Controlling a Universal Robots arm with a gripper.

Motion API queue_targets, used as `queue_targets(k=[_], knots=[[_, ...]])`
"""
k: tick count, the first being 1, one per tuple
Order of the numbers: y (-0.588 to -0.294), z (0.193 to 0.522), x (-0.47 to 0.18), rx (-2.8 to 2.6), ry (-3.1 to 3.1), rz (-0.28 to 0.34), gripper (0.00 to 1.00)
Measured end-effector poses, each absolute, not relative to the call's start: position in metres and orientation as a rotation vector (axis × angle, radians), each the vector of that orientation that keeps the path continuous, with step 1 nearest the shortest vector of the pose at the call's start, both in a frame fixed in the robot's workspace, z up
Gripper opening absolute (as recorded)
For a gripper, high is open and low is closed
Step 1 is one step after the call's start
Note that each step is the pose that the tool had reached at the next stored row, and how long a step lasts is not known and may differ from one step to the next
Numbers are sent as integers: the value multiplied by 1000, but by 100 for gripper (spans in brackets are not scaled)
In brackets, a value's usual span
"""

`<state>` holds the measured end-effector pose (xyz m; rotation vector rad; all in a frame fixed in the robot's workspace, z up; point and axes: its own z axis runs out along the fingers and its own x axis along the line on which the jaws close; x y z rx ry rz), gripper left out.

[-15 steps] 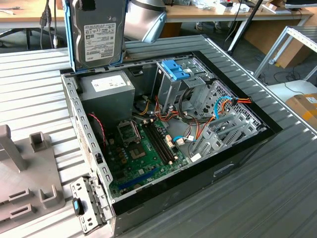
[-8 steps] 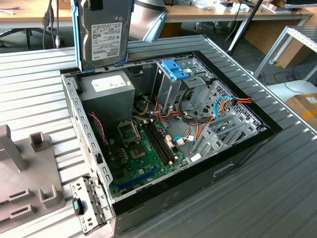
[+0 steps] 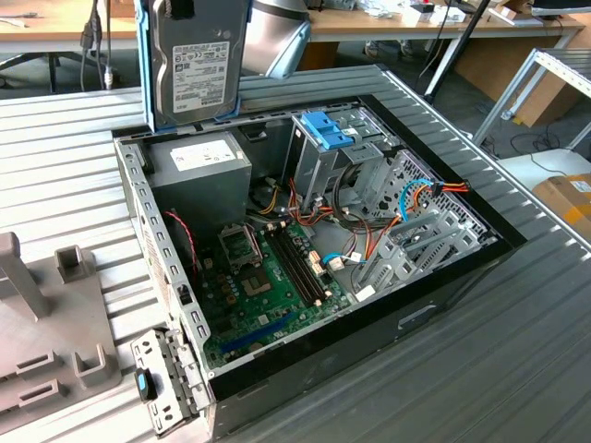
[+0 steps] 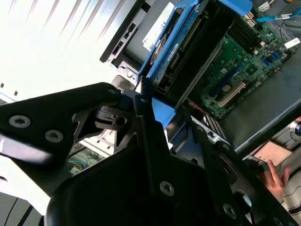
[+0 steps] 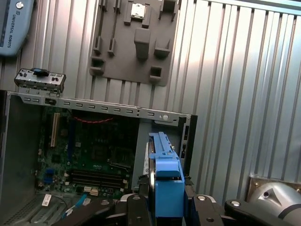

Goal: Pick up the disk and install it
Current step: 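Pick up the disk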

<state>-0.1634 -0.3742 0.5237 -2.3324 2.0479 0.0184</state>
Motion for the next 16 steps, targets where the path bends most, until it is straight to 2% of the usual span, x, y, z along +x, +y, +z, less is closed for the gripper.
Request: queue_targets(k=[9,16], knots=[[-377,524,-154,-2333,2048,18,37],[-395,524,-153,-2336,2041,15,37]])
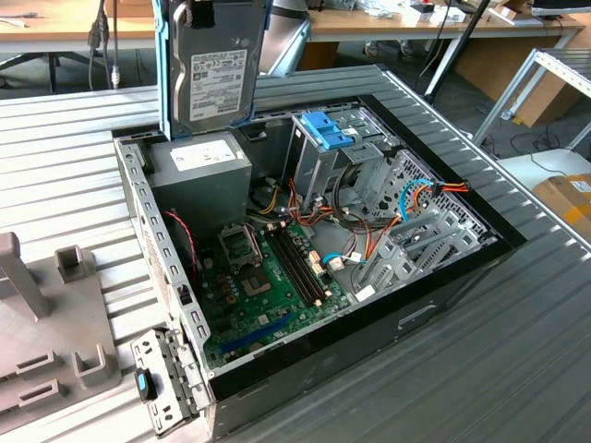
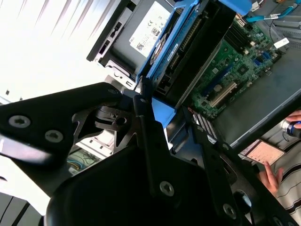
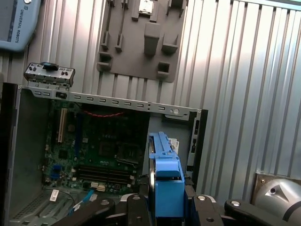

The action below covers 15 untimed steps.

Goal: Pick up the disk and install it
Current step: 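Pick up the disk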

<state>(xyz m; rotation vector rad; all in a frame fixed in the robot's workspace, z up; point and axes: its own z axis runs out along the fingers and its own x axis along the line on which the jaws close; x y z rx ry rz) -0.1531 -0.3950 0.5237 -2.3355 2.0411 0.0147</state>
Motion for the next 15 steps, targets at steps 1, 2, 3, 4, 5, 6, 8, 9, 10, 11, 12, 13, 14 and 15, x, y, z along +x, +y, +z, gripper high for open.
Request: queue_targets(k=[1,2,3,4,5,6,8,9,10,11,12,13,14,15], knots=[[-397,524,-153,-2335,2041,14,37],[-399,524,-153,-2335,2041,14,37],[-400,524,-153,-2335,2041,14,37],[-404,524,-153,-2335,2041,14,37],[-406,524,-153,-2335,2041,14,37],[-408,524,-153,-2335,2041,14,37],[-413,524,-153,-2335,2041,14,37],[-415,524,-153,-2335,2041,14,37],[-417,524,-153,-2335,2041,14,37],[-419,524,-153,-2335,2041,14,37],[-423,524,-153,-2335,2041,14,37],[-425,524,-153,-2335,2041,14,37],[-427,524,-153,-2335,2041,14,37],[-430,524,-153,-2335,2041,14,37]])
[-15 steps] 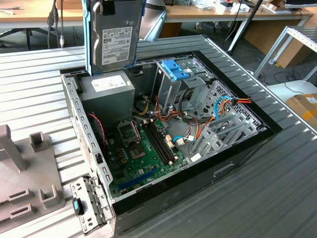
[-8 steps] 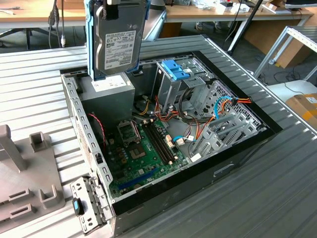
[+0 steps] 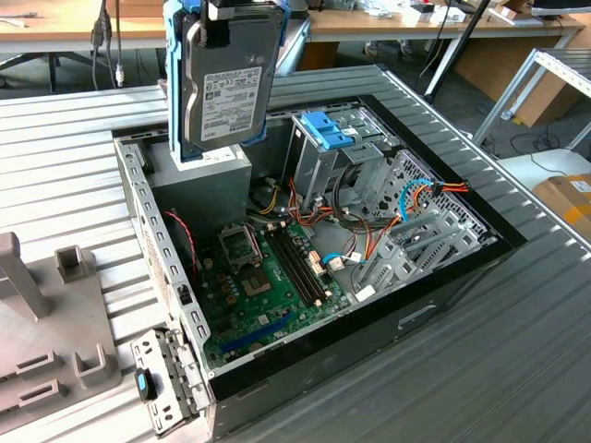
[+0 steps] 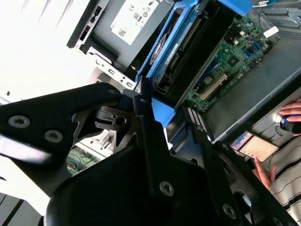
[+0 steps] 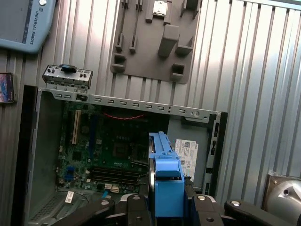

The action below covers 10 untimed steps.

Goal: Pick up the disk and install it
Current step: 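Pick up the disk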

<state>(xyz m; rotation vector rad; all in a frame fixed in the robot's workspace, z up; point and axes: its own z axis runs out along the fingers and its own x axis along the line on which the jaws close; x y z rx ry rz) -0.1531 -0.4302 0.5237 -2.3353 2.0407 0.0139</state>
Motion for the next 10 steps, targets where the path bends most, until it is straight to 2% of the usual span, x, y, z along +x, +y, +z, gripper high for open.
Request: queue_targets(k=[10], knots=[[-437,524,-144,-2335,2041,14,37]])
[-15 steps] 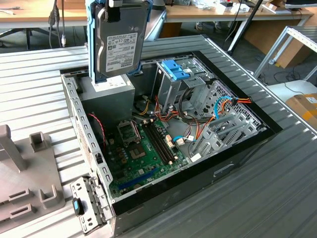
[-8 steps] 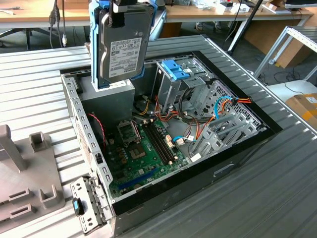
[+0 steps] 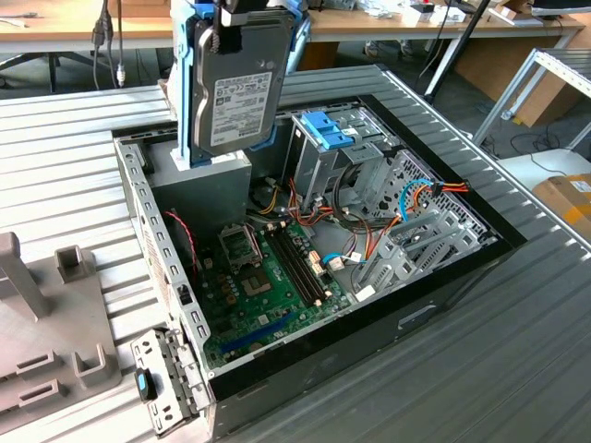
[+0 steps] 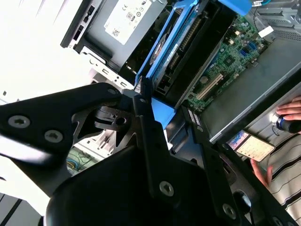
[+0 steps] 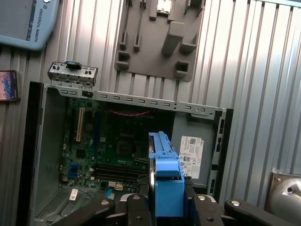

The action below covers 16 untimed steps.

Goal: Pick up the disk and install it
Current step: 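Pick up the disk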

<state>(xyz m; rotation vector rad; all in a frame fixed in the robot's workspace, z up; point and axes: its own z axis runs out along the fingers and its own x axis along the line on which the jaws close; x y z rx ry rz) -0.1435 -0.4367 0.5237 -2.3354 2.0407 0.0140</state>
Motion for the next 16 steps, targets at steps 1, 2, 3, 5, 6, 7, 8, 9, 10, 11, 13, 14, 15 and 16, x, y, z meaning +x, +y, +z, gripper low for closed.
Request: queue_targets(k=[1,2,3,5,6,7,8,9,10,11,13,14,15,16], knots=[[-437,524,-141,-2335,2041,14,37],[-437,524,-139,-2335,2041,14,37],[-437,524,-137,-2335,2041,14,37],[-437,524,-132,-2335,2041,14,37],[-437,524,-129,-2335,2041,14,37],[-437,524,-122,-2335,2041,14,37],[-437,524,-115,-2335,2041,14,37],[-437,524,-112,-2335,2041,14,37],[-437,524,-105,-2335,2041,14,37],[-437,524,-98,-2335,2041,14,37],[-437,524,-92,-2335,2041,14,37],[-437,524,-87,-2335,2041,14,37],[-437,524,-83,-2335,2041,14,37],[-437,524,-80,-2335,2041,14,37]])
